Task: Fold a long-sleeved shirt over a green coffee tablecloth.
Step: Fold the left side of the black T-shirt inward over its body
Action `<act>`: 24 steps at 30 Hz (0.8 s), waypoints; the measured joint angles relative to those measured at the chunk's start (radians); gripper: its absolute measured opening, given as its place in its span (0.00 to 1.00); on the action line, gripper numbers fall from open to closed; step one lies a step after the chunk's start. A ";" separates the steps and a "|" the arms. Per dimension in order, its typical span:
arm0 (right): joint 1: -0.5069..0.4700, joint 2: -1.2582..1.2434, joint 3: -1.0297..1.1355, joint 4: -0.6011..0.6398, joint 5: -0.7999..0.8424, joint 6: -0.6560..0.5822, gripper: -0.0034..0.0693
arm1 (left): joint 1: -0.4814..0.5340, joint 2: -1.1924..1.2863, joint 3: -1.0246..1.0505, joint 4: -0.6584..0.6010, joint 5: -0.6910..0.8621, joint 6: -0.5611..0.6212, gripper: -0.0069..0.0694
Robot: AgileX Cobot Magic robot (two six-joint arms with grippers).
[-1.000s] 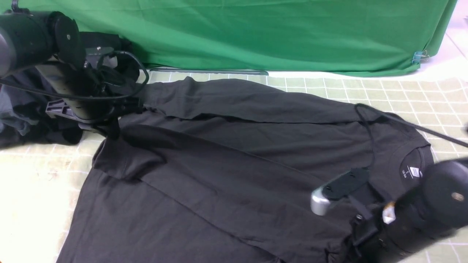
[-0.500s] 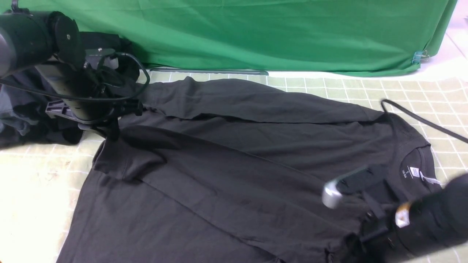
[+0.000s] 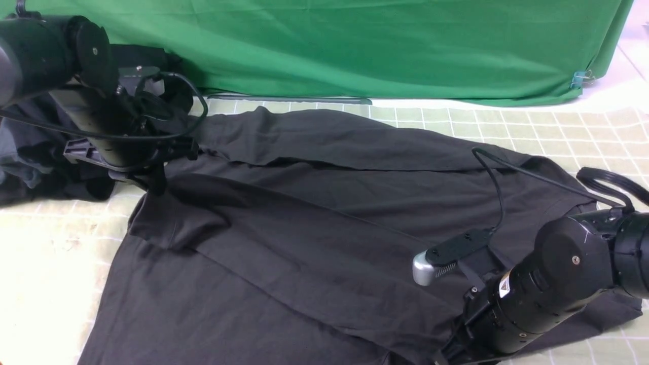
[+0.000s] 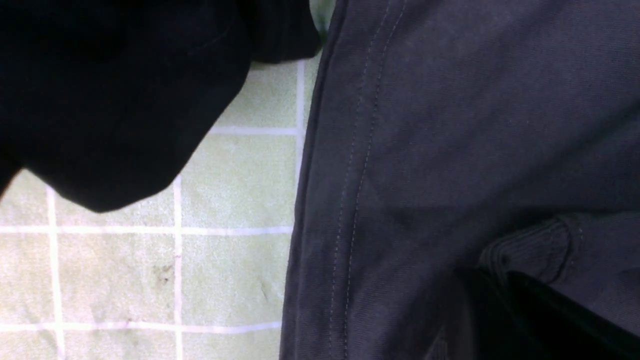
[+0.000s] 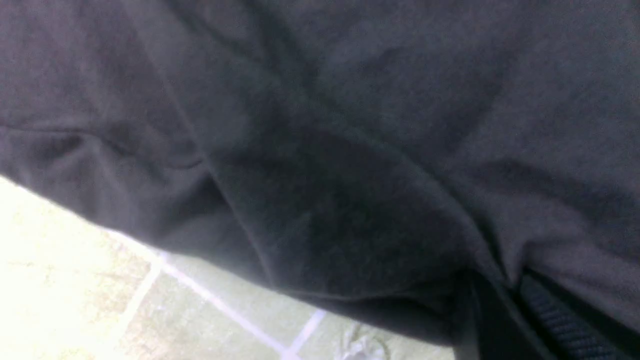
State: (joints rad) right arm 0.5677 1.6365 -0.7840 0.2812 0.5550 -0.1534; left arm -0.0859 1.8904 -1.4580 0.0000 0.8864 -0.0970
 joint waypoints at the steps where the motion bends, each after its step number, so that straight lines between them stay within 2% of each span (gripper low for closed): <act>1: 0.000 -0.008 0.008 0.002 0.000 0.000 0.07 | 0.000 0.000 0.000 0.000 0.001 0.000 0.11; 9: 0.000 -0.133 0.113 0.011 0.007 0.001 0.06 | 0.000 -0.040 0.000 0.000 0.008 0.000 0.11; 15: 0.000 -0.252 0.185 0.014 0.074 0.009 0.06 | 0.000 -0.068 0.000 -0.010 0.060 0.002 0.11; 24: 0.000 -0.395 0.210 0.014 0.161 0.031 0.06 | 0.000 -0.035 0.000 -0.009 0.015 0.047 0.11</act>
State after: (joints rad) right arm 0.5677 1.2413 -0.5737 0.2947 0.7163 -0.1228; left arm -0.0859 1.8554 -1.4580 -0.0091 0.9015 -0.0502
